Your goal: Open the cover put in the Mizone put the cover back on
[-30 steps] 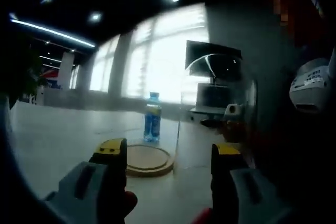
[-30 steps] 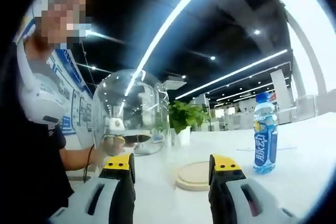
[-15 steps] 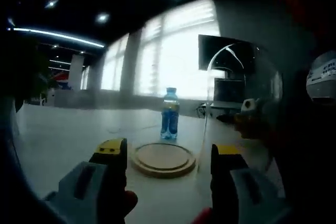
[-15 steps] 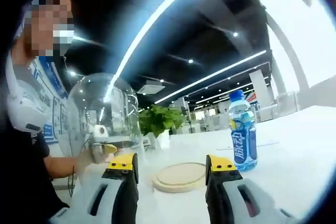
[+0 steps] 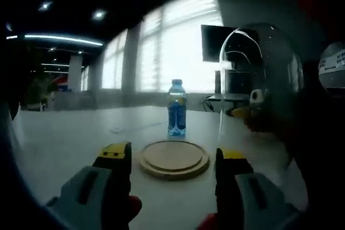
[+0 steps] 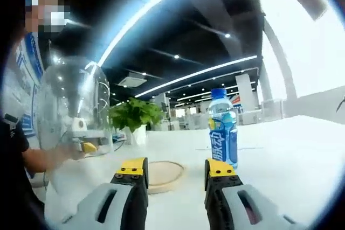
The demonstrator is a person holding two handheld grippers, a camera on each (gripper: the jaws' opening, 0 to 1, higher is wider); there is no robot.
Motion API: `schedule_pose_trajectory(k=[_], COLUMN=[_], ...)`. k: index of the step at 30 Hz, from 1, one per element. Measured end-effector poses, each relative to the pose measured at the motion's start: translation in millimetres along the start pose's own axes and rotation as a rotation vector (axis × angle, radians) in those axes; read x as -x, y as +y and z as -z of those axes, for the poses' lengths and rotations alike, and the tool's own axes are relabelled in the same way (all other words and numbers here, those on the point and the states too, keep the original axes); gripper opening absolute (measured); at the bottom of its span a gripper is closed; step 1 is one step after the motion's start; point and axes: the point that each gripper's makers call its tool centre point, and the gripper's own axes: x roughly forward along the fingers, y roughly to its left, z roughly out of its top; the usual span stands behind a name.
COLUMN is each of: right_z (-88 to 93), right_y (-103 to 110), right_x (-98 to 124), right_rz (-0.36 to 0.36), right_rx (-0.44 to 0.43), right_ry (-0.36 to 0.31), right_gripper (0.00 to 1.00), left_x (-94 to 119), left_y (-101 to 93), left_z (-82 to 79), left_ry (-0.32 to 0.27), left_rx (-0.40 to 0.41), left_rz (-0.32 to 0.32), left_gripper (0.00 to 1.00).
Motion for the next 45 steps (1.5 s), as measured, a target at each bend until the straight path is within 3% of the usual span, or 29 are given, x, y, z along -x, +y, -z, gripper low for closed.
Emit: schedule_pose_trajectory(k=[2, 6, 10, 15, 18, 24, 33, 35, 40, 42, 45], right_z=[3.3, 4.7, 3.7, 3.1, 0.0, -1.2, 3.5, 6.3, -1.9, -5.7, -7.1], right_y=[-2.2, -1.4, -1.1, -7.3, -16.6, -22.2, -32.6, -34.9, -34.7, -40.5, -41.6], right_x=[0.4, -0.5, -2.0, -1.0, 0.4, 1.9, 4.2, 5.9, 9.0, 12.3, 13.4], right_rz=[0.013, 0.017, 0.030, 0.057, 0.109, 0.128, 0.193, 0.211, 0.240, 0.284, 0.292], right_rx=[0.008, 0.035, 0.084, 0.083, 0.069, 0.014, 0.068, 0.159, 0.138, 0.144, 0.144], right_ry=[0.002, 0.002, -0.009, -0.018, -0.041, -0.055, -0.018, 0.009, -0.017, -0.023, -0.032], right_gripper=[0.31, 0.28, 0.26, 0.15, 0.15, 0.15, 0.12, 0.12, 0.00, 0.00, 0.00], left_x=[1.5, 1.2, 0.0, -1.8, -2.0, -1.5, -0.4, -0.4, -0.4, -0.4, 0.1], left_y=[10.0, 17.0, 16.7, 12.4, 10.9, 11.6, 9.9, 8.7, 6.8, 7.3, 9.5], left_z=[3.5, 4.9, 9.9, 16.9, 16.8, 16.7, 14.4, 15.0, 16.4, 16.6, 15.7], left_ry=[-0.009, -0.003, 0.020, 0.043, 0.041, 0.035, 0.025, 0.028, 0.035, 0.035, 0.030], left_rx=[0.042, 0.055, 0.014, 0.006, 0.014, 0.037, 0.020, 0.019, -0.001, -0.002, 0.003], left_rz=[-0.040, -0.057, -0.071, -0.058, -0.056, -0.059, -0.056, -0.053, -0.052, -0.053, -0.061], left_gripper=[0.50, 0.48, 0.47, 0.45, 0.44, 0.42, 0.40, 0.40, 0.41, 0.41, 0.41])
